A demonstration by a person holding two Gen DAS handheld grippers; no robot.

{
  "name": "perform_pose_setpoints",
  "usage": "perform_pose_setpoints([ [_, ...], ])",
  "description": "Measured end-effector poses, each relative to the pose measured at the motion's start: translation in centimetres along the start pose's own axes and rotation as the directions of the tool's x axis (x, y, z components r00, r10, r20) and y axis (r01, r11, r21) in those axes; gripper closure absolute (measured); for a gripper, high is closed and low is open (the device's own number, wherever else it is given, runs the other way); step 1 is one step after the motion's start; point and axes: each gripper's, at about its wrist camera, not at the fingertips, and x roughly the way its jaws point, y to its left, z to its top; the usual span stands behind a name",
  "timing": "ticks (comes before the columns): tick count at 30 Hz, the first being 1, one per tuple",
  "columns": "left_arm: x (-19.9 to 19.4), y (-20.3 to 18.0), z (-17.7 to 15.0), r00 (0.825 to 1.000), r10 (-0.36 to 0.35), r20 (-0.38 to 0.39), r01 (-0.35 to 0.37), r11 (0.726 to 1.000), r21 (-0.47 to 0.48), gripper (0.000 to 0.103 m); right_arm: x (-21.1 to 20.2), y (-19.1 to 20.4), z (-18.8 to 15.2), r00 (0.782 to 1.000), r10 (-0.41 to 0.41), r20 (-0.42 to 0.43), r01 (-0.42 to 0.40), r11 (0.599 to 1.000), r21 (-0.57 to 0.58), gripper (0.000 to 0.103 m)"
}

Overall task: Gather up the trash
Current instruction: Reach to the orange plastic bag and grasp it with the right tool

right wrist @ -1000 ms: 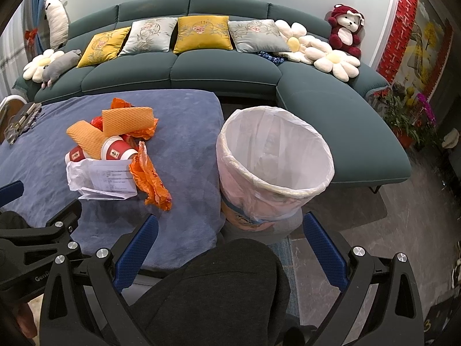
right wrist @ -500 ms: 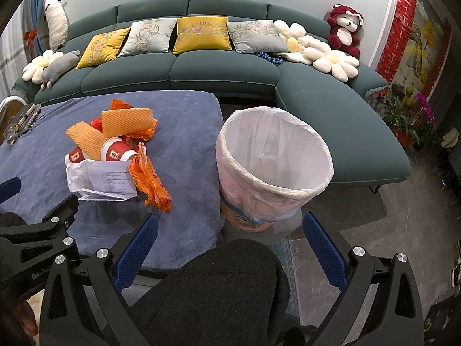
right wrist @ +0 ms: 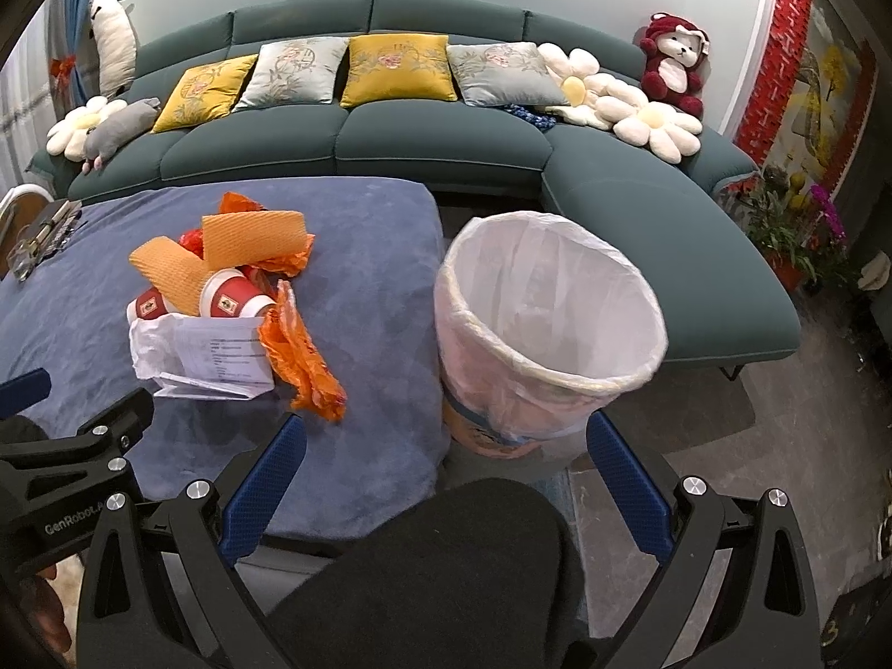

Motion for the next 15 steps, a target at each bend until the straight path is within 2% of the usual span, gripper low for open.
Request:
perform_pose_setpoints([
  [6, 1.8, 2.3, 0.1, 1.0, 0.017, 0.005, -0.016, 1.0, -0.025, 0.007, 1.7, 3.2, 0.7, 1.0, 0.025, 0.003, -0.025, 0.998, -0.049, 0.007],
  [12, 4.1, 4.6, 0.5, 1.0, 0.0, 0.005, 0.0, 0.999, -0.053, 0.008, 4.0, 6.0, 1.6, 0.998, 0.067, 0.015, -0.066, 0.996, -0.063, 0.007],
  [15, 5.4, 5.5, 0.7, 1.0, 0.021, -0.009, -0.022, 0.998, -0.051, 0.007, 5.6, 7.2, 2.2, 0.997, 0.082, 0.001, -0.081, 0.994, -0.068, 0.007],
])
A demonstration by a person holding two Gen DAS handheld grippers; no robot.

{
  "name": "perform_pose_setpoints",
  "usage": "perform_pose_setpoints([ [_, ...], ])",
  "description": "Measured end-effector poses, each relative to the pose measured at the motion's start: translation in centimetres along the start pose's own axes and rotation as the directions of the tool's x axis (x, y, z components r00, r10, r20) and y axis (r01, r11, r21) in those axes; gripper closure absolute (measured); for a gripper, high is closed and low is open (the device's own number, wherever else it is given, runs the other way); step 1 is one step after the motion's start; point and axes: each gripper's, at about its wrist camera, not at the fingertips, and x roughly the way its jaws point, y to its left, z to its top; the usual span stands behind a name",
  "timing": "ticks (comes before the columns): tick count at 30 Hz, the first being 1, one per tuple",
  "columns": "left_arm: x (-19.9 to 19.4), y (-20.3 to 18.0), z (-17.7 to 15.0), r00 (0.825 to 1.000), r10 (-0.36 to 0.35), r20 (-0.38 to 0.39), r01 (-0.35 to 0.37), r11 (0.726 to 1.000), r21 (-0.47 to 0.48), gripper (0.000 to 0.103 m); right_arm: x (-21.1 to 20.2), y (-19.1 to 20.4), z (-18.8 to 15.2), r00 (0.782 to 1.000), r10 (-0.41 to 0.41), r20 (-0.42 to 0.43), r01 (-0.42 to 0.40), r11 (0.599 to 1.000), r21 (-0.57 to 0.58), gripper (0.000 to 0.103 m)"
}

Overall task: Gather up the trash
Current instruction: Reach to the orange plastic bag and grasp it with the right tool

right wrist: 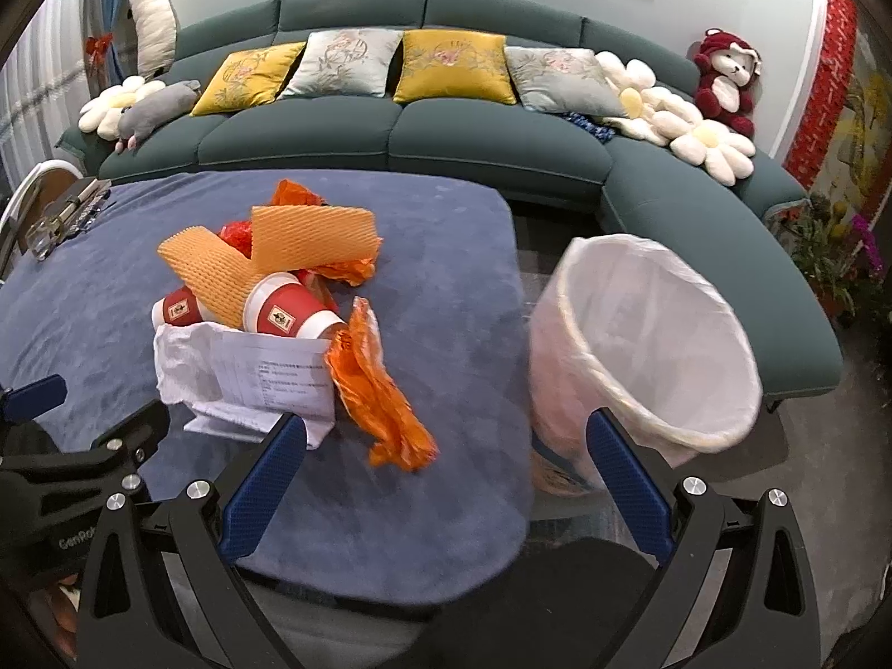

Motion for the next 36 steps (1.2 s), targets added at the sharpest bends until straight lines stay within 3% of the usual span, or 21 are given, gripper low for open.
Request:
perform_pose_setpoints([
  [7, 2.7, 2.6, 0.1, 1.0, -0.014, -0.017, 0.013, 0.996, -0.09, 0.007, 3.3, 2.3, 1.2, 1.0, 0.019, -0.011, -0.02, 0.999, -0.031, 0.009],
  [15, 4.8, 3.1, 0.8, 0.999, 0.007, -0.043, -0.009, 0.999, -0.046, 0.007, 7.6, 4.0, 1.8, 0.997, 0.033, -0.075, -0.037, 0.998, -0.056, 0.019],
  [21, 6.2, 3.5, 1.2, 0.995, -0.055, -0.082, 0.048, 0.995, -0.082, 0.007, 9.9, 4.9, 1.2, 0.992, 0.015, -0.124, -0.025, 0.996, -0.08, 0.042],
  [26, 6.8, 2.8, 1.5, 0.993, -0.082, -0.09, 0.076, 0.995, -0.07, 0.007, 10.4, 4.1, 0.9, 0.988, 0.021, -0.151, -0.028, 0.998, -0.047, 0.08],
  [28, 7.1, 2.4, 1.6, 0.991, -0.095, -0.099, 0.088, 0.994, -0.068, 0.007, 10.1, 3.6, 1.0, 0.99, 0.021, -0.143, -0.026, 0.999, -0.026, 0.088],
  [36, 8.8, -0.2, 1.5, 0.985, -0.111, -0.136, 0.109, 0.994, -0.023, 0.007, 7.9, 0.8, 1.2, 0.994, 0.008, -0.112, -0.005, 1.0, 0.029, 0.089],
])
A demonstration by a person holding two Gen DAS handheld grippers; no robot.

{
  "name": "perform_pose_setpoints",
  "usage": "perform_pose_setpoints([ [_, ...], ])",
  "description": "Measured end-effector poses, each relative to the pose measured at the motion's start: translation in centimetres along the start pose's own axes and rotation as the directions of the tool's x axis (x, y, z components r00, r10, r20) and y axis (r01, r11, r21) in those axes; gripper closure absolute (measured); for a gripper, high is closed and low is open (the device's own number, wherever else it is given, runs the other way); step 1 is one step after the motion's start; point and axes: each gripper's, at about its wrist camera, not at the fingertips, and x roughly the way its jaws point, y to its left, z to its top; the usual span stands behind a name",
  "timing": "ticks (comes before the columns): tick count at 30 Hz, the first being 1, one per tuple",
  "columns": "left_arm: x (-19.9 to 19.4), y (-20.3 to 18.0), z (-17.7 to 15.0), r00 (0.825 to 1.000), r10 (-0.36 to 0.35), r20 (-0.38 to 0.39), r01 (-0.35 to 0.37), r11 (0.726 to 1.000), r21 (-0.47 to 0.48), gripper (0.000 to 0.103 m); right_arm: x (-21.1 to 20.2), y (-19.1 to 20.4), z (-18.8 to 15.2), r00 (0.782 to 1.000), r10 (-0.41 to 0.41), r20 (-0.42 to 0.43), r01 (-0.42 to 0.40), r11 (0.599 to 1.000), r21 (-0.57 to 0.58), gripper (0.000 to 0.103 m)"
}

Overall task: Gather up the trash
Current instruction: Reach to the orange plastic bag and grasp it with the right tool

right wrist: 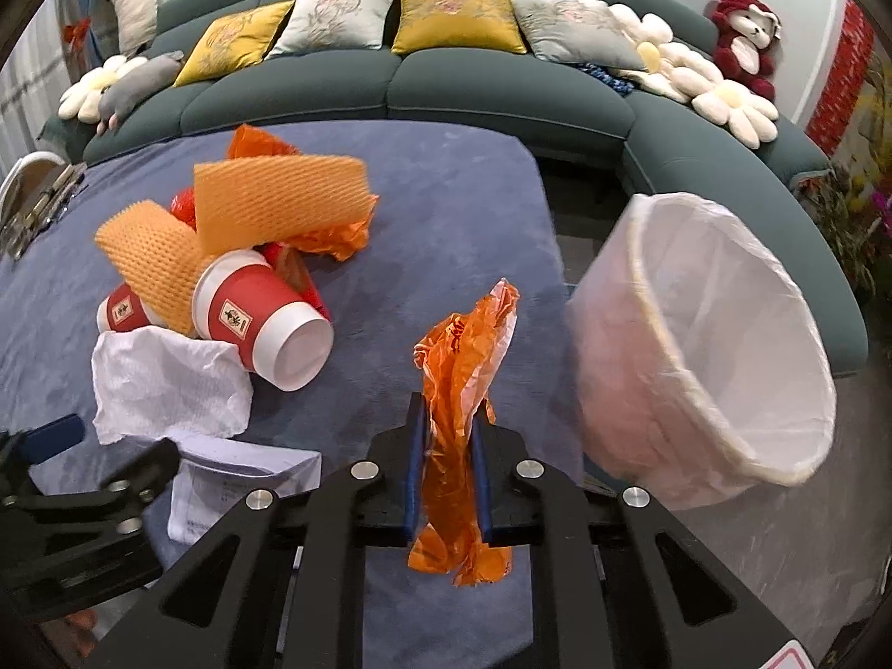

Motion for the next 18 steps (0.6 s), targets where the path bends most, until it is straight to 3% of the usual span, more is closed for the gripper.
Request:
perform_pose_setpoints([
  [3, 0.0, -0.4, -0.3, 1.0, -0.013, -0.02, 0.013, 1.0, 0.029, 0.007, -1.0, -0.8, -0.2, 1.0, -0.003, 0.006, 0.003, 1.0, 0.007, 0.089],
  [11, -2.1, -0.1, -0.3, 0.997, -0.075, -0.021, 0.074, 0.996, -0.053, 0.007, -2.2, -1.6, -0.7, 1.0, -0.003, 0.025, 0.002, 1.0, 0.026, 0.089],
  [18, 0.3, -1.9, 1.0, 0.994, -0.028, -0.106, 0.016, 0.993, -0.116, 0.008, -2.4, -1.6, -0.8, 1.0, 0.0, 0.03, -0.001, 1.0, 0.028, 0.089],
])
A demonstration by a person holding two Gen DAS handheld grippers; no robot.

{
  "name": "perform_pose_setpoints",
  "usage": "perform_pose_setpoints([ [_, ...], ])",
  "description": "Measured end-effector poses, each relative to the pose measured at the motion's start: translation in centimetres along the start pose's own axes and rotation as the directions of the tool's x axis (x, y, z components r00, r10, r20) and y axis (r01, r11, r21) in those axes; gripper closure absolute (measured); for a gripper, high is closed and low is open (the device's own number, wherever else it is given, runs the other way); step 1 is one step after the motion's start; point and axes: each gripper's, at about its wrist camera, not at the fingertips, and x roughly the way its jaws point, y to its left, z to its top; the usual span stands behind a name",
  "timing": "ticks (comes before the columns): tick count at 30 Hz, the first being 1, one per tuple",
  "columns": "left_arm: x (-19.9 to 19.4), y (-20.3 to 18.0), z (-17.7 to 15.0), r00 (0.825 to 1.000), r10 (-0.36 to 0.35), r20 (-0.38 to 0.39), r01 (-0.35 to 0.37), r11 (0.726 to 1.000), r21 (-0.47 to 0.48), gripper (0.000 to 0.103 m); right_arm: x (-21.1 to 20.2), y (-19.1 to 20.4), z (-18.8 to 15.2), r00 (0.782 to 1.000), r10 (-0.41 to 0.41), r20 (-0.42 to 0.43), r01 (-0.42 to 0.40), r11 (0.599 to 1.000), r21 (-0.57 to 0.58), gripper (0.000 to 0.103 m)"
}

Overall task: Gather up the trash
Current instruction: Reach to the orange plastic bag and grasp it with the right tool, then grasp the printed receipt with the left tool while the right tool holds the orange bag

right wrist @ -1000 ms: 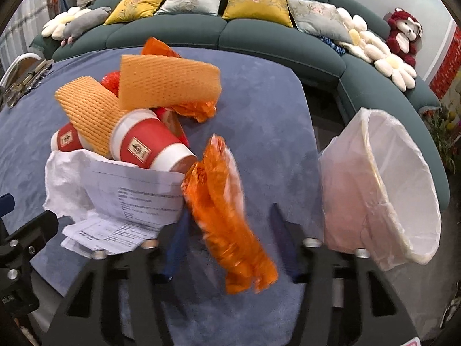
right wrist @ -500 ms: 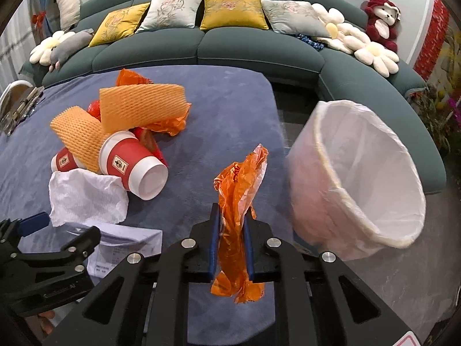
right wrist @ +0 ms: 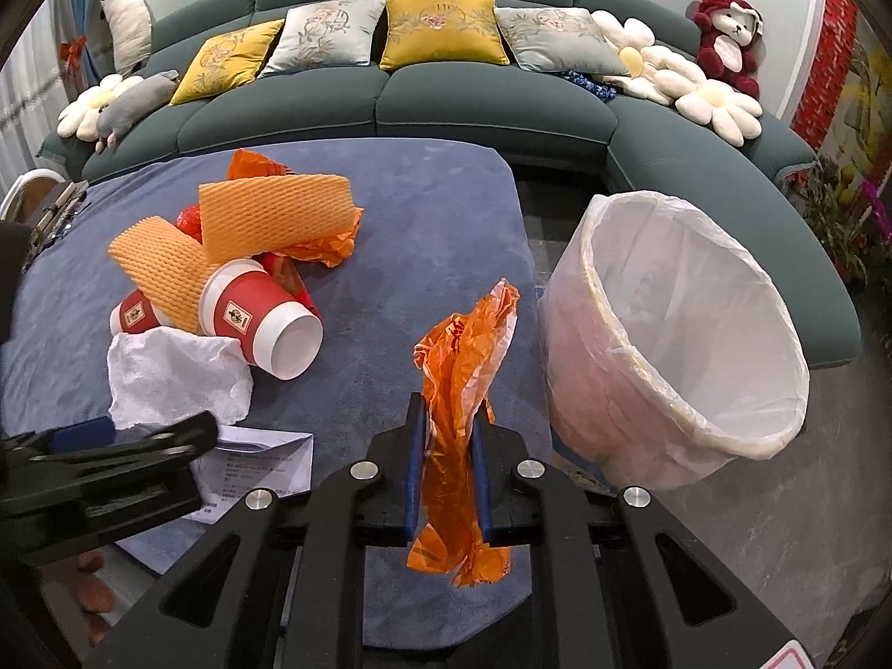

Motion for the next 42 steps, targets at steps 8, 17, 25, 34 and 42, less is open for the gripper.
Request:
perform_pose_setpoints([
  [8, 2.8, 0.3, 0.1, 0.996, -0.012, -0.091, 0.005, 0.997, -0.081, 0.052, 0.1, -0.3, -0.2, 1.0, 0.016, -0.003, -0.016, 1.0, 0.011, 0.088],
  [17, 2.2, 0.8, -0.3, 0.997, -0.045, -0.064, 0.042, 0.998, -0.05, 0.1, 0.3, -0.7, -0.4, 1.0, 0.028, -0.007, -0.027, 0.999, 0.018, 0.088],
  [25, 0.4, -0.4, -1.4, 0.987, -0.151, -0.061, 0.15, 0.989, -0.011, 0.077, -0.3, -1.4, -0.7, 1.0, 0.021, 0.01, -0.021, 0.999, 0.031, 0.088],
  [34, -0.9, -2.2, -2.5, 0.972, -0.218, -0.084, 0.212, 0.974, -0.077, 0.045, -1.0, -2.2, -0.9, 1.0, 0.015, 0.022, -0.016, 0.999, 0.04, 0.088],
  [42, 1.8, -2.9, -0.7, 0.964, -0.205, -0.168, 0.171, 0.965, -0.198, 0.046, -0.9, -3.1, -1.0, 0.999, 0.022, 0.024, -0.023, 0.998, 0.06, 0.088],
])
